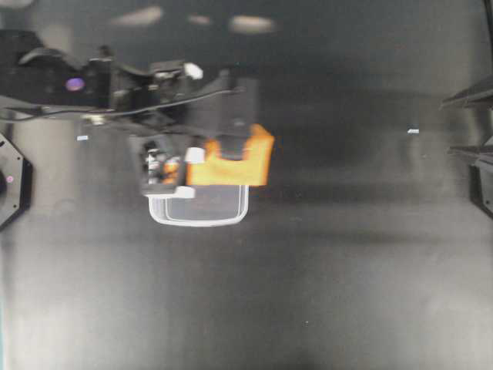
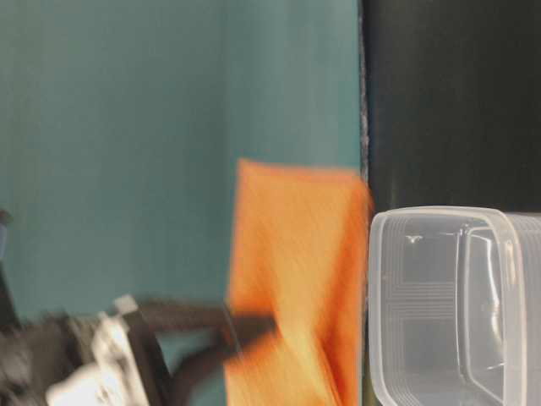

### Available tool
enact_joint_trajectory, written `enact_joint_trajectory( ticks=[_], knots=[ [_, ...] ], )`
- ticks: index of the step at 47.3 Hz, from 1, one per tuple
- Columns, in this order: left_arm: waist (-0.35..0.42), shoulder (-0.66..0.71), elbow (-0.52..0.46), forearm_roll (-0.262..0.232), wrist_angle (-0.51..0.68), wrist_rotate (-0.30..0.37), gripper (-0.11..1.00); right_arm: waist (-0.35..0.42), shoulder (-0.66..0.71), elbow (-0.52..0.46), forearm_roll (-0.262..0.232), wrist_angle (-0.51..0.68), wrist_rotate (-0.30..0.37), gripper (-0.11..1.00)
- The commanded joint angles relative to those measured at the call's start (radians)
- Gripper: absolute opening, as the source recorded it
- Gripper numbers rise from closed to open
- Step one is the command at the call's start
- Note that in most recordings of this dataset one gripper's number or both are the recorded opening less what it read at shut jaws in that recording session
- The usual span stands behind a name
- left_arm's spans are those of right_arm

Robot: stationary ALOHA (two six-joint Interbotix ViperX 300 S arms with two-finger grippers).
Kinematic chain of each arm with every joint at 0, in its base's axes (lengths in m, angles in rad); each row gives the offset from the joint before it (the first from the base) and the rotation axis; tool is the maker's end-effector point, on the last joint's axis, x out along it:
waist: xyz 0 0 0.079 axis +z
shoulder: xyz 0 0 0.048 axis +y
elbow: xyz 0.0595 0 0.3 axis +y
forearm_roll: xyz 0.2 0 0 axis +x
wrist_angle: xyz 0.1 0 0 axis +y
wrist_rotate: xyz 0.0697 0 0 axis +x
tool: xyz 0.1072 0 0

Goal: Place the orange towel into the container with the left arm.

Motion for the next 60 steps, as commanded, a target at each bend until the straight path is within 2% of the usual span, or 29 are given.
enact_joint_trajectory(
  ticks=[1, 6, 27, 39, 41, 48, 53, 56, 60],
  knots=[
    [0.012, -0.040, 0.034, 0.003, -0.057, 0.000, 0.06, -0.002, 0.017, -0.014, -0.002, -0.014, 0.002, 0.74],
    [0.015, -0.029, 0.064, 0.003, -0.117, 0.000, 0.06, 0.000, 0.021, -0.014, 0.000, -0.014, 0.002, 0.74],
    [0.017, 0.061, 0.117, 0.003, -0.206, -0.002, 0.06, -0.002, 0.021, -0.012, 0.000, -0.041, 0.002, 0.74],
    [0.021, 0.060, 0.163, 0.003, -0.215, -0.014, 0.08, -0.002, 0.023, -0.012, 0.000, -0.038, 0.002, 0.74],
    [0.021, 0.058, 0.170, 0.003, -0.215, -0.014, 0.15, -0.002, 0.023, -0.012, 0.000, -0.038, 0.002, 0.74],
    [0.023, 0.051, 0.176, 0.003, -0.212, 0.000, 0.60, -0.002, 0.023, -0.012, -0.002, -0.037, 0.002, 0.74],
    [0.021, 0.048, 0.169, 0.003, -0.229, 0.002, 0.85, -0.003, 0.025, -0.012, 0.000, -0.035, 0.002, 0.74],
    [0.021, 0.035, 0.167, 0.003, -0.241, 0.002, 0.90, -0.005, 0.025, -0.011, 0.000, -0.034, 0.002, 0.74],
    [0.021, 0.003, 0.163, 0.003, -0.245, 0.002, 0.88, -0.008, 0.026, -0.011, -0.002, -0.035, 0.002, 0.74]
  ],
)
